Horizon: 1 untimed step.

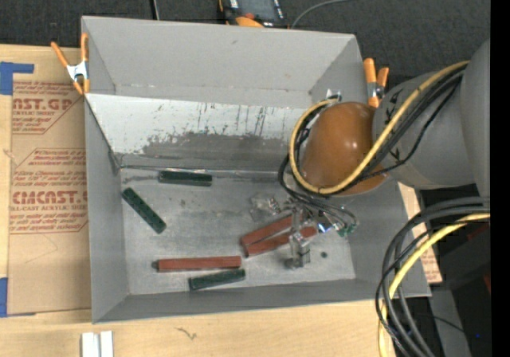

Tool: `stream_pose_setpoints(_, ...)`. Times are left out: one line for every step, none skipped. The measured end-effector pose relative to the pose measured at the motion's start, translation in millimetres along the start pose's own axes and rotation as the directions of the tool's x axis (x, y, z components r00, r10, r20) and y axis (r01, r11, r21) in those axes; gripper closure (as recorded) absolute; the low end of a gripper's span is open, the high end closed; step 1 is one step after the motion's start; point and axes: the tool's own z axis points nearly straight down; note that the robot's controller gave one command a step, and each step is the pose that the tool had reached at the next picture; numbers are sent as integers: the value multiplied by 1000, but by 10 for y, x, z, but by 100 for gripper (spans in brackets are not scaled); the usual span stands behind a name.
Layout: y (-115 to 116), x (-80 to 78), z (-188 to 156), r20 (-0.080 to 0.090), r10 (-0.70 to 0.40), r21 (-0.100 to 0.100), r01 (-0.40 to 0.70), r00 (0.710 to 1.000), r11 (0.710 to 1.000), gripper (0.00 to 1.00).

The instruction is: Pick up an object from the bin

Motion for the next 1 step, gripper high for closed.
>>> stream_pose_setpoints(-10, -2, -8, 1, 1, 2, -1, 1000, 1000, 100)
